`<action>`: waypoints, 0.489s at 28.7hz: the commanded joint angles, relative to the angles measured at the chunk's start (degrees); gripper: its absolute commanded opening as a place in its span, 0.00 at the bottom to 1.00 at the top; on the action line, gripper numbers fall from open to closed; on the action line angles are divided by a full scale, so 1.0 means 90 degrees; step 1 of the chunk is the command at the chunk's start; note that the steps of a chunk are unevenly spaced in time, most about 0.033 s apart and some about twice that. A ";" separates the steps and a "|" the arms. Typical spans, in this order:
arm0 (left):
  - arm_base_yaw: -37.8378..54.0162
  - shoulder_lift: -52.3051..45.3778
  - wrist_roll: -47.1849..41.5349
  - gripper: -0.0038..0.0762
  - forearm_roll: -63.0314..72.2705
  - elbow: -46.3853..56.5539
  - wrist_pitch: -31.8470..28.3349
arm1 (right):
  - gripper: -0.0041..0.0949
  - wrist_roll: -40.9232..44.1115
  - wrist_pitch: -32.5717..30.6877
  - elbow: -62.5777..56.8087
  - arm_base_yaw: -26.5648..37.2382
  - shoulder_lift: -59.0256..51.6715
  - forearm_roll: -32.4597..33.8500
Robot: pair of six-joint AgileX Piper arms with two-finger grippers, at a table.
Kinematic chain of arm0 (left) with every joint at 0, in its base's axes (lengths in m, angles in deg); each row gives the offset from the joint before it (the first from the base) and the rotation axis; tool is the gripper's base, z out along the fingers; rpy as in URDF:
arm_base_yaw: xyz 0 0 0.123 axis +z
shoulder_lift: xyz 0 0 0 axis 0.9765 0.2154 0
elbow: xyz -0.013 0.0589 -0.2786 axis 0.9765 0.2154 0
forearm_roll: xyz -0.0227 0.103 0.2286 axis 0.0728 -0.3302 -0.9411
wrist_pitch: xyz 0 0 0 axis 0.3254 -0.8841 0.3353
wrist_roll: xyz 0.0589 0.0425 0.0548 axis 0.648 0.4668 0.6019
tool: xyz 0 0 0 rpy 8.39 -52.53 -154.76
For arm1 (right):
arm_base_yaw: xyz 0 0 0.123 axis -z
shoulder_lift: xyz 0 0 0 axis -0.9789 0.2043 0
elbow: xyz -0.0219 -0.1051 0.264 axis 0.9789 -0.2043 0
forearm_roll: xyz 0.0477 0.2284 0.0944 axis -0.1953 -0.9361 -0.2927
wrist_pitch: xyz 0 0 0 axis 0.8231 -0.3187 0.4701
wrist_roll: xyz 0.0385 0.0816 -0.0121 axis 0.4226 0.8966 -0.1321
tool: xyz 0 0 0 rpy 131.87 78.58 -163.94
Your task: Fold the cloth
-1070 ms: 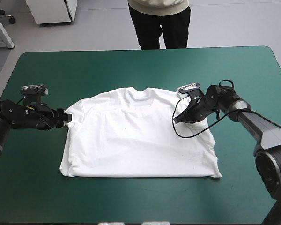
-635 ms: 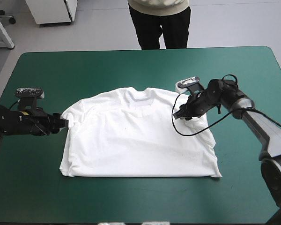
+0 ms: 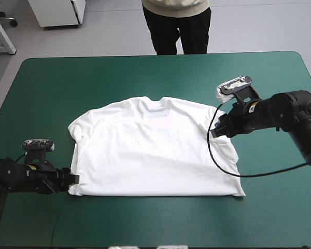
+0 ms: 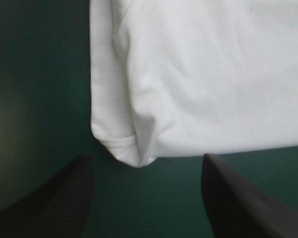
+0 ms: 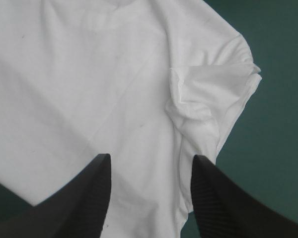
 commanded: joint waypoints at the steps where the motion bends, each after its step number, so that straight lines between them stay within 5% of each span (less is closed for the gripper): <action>1: 0.0011 -0.0089 -0.0077 0.62 0.0011 0.0259 -0.0437 | 0.51 0.0113 0.0158 -0.0293 0.0022 -0.0473 -0.0004; 14: 0.0011 0.0494 -0.0053 0.62 -0.0103 0.0914 -0.1125 | 0.49 0.0161 0.0204 -0.1005 0.0022 -0.0668 -0.0016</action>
